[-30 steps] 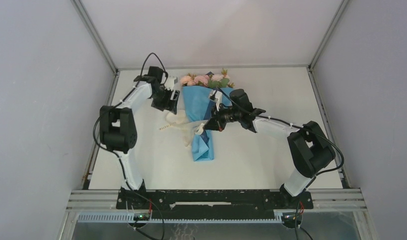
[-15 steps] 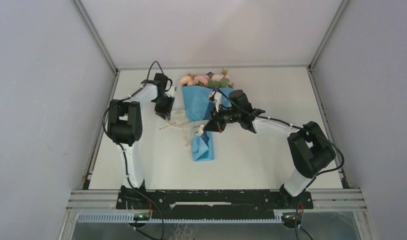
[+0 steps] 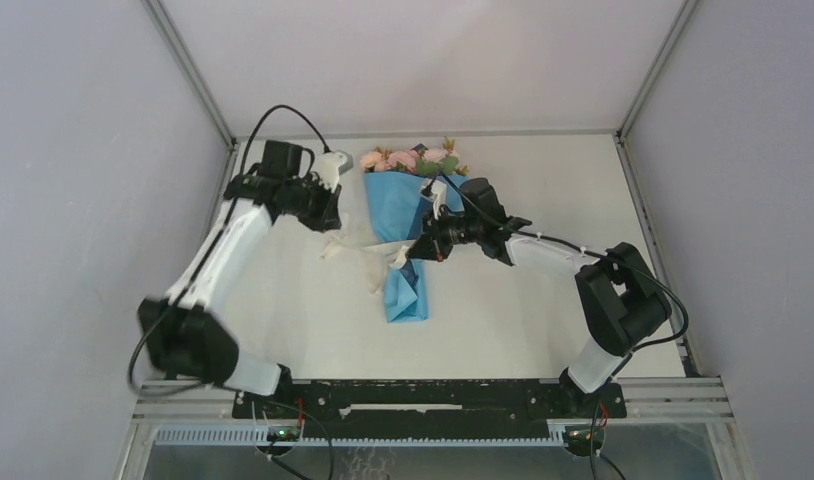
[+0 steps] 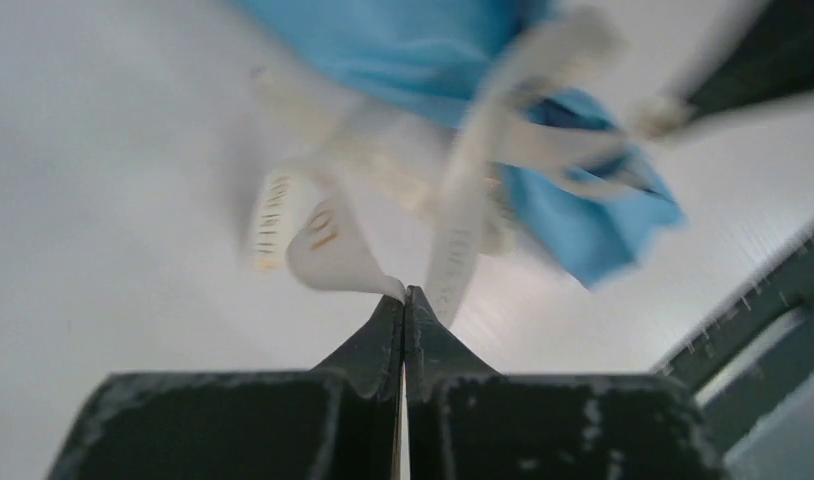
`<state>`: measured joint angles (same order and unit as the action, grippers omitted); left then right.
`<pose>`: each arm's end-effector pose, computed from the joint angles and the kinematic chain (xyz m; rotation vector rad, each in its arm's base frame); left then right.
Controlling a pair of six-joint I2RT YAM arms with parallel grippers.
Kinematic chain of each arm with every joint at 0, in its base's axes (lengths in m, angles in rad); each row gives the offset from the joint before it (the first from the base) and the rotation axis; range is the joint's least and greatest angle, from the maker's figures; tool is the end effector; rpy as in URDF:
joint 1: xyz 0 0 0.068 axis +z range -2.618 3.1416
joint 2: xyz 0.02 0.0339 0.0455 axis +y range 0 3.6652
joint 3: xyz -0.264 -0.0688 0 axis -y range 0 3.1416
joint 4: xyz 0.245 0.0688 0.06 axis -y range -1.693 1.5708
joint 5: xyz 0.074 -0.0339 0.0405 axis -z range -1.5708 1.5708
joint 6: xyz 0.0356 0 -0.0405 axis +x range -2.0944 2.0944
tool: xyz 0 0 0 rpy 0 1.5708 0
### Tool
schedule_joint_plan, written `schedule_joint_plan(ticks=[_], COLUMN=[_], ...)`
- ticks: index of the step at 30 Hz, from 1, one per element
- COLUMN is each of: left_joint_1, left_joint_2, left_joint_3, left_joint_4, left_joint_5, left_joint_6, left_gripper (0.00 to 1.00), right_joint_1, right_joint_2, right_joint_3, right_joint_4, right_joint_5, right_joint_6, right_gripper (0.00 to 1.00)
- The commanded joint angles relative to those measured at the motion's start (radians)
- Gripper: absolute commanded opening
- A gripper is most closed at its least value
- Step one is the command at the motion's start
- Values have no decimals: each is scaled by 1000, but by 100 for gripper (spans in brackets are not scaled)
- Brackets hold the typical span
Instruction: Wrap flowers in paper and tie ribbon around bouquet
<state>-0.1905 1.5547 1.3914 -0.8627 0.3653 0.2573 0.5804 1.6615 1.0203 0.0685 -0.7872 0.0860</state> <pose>0.3146 -0.0736 0.3051 0.6950 2.4591 -0.4473 0.2868 0.2182 0.2242 -0.9954 1.9605 1.2238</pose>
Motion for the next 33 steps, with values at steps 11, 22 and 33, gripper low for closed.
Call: schedule_joint_plan(ticks=[11, 22, 33], left_joint_1=[-739, -852, -815], left_joint_2=[-259, -54, -13], left_joint_3=[-211, -287, -378], left_joint_4=[183, 836, 929], left_joint_5=[184, 287, 276], left_joint_6=[503, 347, 325], left_gripper=[0, 0, 48], right_joint_1=[-48, -78, -85], right_joint_2=[-14, -46, -73], right_joint_3=[36, 37, 36], right_joint_4=[109, 103, 31], right_joint_5=[-49, -68, -59], right_joint_6=[187, 198, 162], right_gripper=[0, 0, 0])
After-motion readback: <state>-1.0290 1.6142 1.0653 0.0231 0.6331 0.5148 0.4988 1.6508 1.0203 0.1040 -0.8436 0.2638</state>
